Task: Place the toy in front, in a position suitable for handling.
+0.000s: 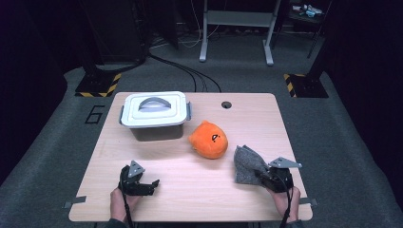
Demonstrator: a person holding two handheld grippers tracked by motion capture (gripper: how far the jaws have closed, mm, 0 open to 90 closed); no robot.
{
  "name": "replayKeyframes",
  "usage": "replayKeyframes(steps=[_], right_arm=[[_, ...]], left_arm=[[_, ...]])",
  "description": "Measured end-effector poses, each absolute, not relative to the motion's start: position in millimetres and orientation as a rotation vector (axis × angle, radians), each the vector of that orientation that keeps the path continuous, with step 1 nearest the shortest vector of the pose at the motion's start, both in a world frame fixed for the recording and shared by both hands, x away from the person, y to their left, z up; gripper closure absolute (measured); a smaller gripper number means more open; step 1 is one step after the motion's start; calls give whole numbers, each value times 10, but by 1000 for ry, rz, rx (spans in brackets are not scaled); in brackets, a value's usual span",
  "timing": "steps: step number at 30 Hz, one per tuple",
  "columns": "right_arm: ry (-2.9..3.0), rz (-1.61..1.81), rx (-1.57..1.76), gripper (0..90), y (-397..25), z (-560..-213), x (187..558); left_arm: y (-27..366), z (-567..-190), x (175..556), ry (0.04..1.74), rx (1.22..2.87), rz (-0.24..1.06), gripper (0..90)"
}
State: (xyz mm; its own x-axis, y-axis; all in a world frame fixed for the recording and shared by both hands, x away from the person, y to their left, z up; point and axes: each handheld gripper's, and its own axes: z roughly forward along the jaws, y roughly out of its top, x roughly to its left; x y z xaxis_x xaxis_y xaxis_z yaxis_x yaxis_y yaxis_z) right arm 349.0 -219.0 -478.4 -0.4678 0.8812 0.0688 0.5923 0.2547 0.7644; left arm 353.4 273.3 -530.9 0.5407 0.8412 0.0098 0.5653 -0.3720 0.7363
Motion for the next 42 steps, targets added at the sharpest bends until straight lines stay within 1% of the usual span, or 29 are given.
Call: replayKeyframes(steps=[7,8,18,29,30,39,42], right_arm=[[2101,1026,1383,724,-2315,-4757,3602],[2096,1030,1384,724,-2327,-4755,3621],[2042,976,1416,721,-2380,-4724,3947],[2005,942,1438,717,-2377,-4685,4264],[2005,936,1442,716,-2382,-4684,4296],[1988,889,1497,704,-2417,-4761,4482],[1987,869,1505,685,-2412,-4797,4528]], left_arm=[[2739,-5302,3535,1131,2092,497,106],[2731,-5308,3532,1134,2081,513,107],[2737,-5303,3537,1130,2088,495,107],[2740,-5301,3537,1126,2095,497,107],[2738,-5306,3538,1123,2091,512,107],[2737,-5307,3537,1124,2090,511,107],[2738,-5304,3537,1110,2097,517,107]])
